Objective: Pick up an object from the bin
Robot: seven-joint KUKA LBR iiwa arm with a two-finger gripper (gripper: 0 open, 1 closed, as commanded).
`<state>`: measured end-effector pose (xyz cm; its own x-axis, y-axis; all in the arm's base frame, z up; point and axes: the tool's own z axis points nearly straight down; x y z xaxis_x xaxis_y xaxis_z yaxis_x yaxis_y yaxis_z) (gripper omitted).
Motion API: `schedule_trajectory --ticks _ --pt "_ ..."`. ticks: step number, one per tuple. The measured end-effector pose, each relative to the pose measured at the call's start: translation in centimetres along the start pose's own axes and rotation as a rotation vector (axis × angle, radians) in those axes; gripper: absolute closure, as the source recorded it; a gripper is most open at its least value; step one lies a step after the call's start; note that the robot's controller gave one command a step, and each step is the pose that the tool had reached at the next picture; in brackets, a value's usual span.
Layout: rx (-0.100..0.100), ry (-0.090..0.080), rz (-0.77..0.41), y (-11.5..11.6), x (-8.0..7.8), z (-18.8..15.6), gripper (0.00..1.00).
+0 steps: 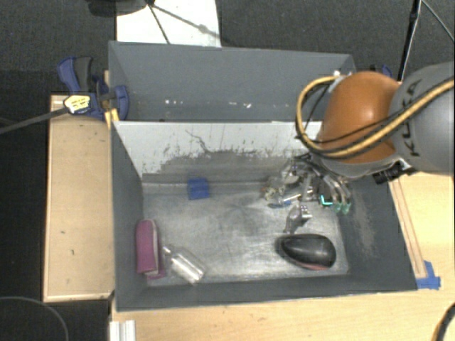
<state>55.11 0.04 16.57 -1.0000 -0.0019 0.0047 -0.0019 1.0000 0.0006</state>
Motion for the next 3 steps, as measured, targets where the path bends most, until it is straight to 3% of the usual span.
schedule_trajectory --ticks 1,2,3 --pt "-0.001 -0.014 -0.059 -6.7 0.3 9.4 0.0" --pt "0.001 -0.015 -0.09 -2.4 0.8 -3.2 0.0" --pt "0.005 -0.007 -0.188 -12.6 -1.3 2.2 0.0"
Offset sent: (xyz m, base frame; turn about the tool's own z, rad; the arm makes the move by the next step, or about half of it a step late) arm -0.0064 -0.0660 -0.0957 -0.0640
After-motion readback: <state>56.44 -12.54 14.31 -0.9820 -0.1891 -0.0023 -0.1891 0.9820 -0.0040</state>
